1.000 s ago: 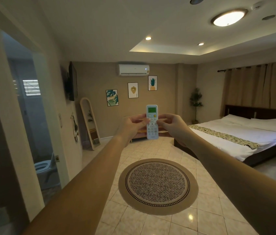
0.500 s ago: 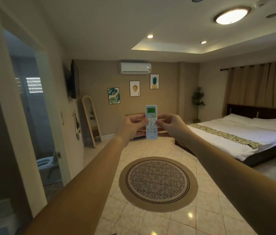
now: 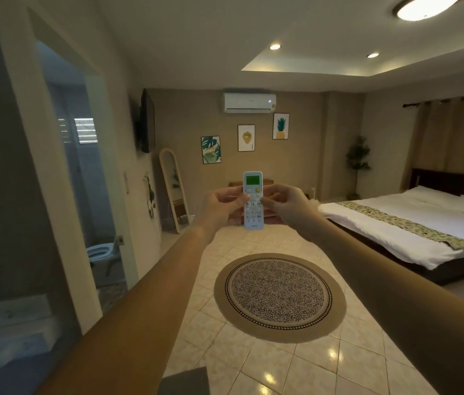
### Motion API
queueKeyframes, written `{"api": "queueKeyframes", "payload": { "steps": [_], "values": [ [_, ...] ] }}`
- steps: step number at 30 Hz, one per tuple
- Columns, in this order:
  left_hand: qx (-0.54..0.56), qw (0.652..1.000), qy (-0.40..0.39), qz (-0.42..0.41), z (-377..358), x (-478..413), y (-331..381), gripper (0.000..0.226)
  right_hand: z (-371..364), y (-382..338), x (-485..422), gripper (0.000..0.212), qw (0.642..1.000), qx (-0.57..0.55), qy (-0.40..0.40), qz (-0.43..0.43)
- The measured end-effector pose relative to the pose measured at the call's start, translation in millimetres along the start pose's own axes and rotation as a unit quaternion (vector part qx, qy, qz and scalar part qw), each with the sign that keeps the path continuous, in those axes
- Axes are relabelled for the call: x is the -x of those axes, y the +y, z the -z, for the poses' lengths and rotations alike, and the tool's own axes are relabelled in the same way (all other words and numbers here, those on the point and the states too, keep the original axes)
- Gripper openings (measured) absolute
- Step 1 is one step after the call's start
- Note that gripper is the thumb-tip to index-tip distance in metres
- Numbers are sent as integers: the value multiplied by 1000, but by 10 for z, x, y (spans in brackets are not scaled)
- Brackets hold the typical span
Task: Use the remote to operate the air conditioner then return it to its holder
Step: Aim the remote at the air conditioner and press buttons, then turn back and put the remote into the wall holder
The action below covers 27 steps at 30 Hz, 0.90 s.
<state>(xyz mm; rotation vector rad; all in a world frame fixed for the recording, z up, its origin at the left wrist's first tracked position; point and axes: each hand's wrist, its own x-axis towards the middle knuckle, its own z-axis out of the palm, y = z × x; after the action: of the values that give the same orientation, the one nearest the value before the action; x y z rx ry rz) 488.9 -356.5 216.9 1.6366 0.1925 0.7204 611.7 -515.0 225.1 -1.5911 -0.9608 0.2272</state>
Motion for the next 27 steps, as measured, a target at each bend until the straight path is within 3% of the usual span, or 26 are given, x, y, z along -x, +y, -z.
{"api": "queueKeyframes", "payload": {
  "steps": [13,27],
  "values": [
    [-38,996,86,3,473,539,-16,37,-607,2,91,27,995,-43,-86,6],
    [-56,984,168,17,1547,933,77,37,-1724,-293,-40,25,985,-51,-160,36]
  ]
}}
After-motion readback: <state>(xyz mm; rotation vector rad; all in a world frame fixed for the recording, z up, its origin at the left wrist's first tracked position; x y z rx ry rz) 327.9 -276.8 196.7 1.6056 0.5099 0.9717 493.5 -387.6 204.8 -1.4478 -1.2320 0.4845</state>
